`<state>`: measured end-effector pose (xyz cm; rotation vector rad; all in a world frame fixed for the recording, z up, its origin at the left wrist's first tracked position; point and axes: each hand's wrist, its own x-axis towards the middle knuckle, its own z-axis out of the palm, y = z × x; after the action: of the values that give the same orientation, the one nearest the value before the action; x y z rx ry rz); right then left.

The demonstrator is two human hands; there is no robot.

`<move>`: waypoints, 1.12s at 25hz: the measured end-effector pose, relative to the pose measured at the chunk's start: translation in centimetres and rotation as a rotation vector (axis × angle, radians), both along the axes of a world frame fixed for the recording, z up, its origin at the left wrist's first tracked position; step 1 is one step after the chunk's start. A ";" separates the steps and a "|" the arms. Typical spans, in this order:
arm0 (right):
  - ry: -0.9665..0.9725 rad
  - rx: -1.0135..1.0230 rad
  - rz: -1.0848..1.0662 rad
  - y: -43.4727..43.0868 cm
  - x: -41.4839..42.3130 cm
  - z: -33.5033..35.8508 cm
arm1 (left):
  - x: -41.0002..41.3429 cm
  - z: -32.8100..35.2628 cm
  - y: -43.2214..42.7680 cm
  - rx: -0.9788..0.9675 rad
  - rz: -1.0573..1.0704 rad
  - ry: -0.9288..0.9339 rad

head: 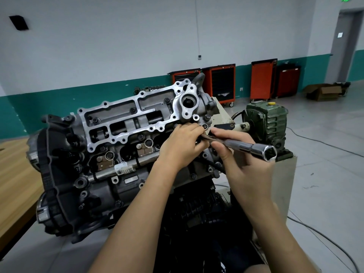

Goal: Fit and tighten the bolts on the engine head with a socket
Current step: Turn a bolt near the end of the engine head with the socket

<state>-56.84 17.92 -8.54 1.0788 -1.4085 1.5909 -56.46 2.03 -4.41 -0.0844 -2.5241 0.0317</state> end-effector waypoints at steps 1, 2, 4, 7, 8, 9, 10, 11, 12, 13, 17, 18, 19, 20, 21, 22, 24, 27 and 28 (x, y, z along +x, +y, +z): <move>0.034 0.033 0.003 0.0 0.0 -0.1 | 0.0 0.0 0.0 0.004 0.001 -0.001; 0.058 0.046 -0.003 -0.1 0.0 -0.1 | 0.0 0.0 0.0 0.009 0.001 0.000; 0.057 0.006 -0.031 0.1 -0.3 0.2 | 0.0 0.0 0.0 0.008 -0.005 0.005; -0.028 -0.084 0.000 0.1 -0.2 0.4 | 0.1 0.0 0.0 0.005 -0.010 -0.003; -0.030 -0.070 0.005 0.0 0.0 0.3 | 0.1 0.1 0.1 0.008 -0.007 -0.005; -0.006 -0.030 -0.006 -0.2 0.1 0.2 | 0.1 0.1 0.1 0.014 -0.004 -0.002; 0.033 0.015 -0.018 -0.3 0.2 0.0 | 0.1 0.1 0.2 0.023 -0.003 0.000; 0.069 0.044 -0.028 -0.4 0.3 0.0 | 0.1 0.1 0.2 0.031 -0.003 0.000; 0.090 0.049 -0.041 -0.4 0.2 0.0 | 0.1 0.1 0.2 0.035 -0.002 -0.003; 0.094 0.030 -0.057 -0.3 0.0 0.2 | 0.1 0.1 0.2 0.034 -0.001 -0.009; -0.002 -0.094 -0.037 -0.1 -0.3 0.3 | -0.1 0.0 -0.1 0.010 -0.010 -0.002; -0.008 -0.077 -0.022 -0.1 -0.2 0.2 | -0.2 -0.1 -0.1 0.010 -0.016 0.006; 0.002 -0.038 -0.010 -0.2 -0.1 -0.1 | -0.2 -0.1 -0.2 0.012 -0.017 0.011; 0.016 0.005 0.005 -0.2 -0.1 -0.3 | -0.2 -0.2 -0.2 0.015 -0.015 0.015; 0.028 0.035 0.018 -0.2 -0.2 -0.3 | -0.3 -0.2 -0.2 0.018 -0.014 0.015; 0.037 0.044 0.017 -0.2 -0.3 -0.3 | -0.3 -0.2 -0.2 0.020 -0.013 0.014; 0.026 -0.001 -0.002 -0.1 -0.6 0.1 | -0.2 -0.2 -0.1 0.018 -0.011 0.008; -0.070 -0.097 0.019 -0.2 -0.3 0.4 | -0.2 -0.2 -0.1 0.007 -0.018 0.001; -0.076 -0.092 0.017 -0.3 -0.2 0.3 | -0.2 -0.2 -0.1 0.004 -0.019 0.001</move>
<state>-57.00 17.64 -8.24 0.9886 -1.3637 1.7081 -56.65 1.91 -4.56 -0.1061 -2.5219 0.0192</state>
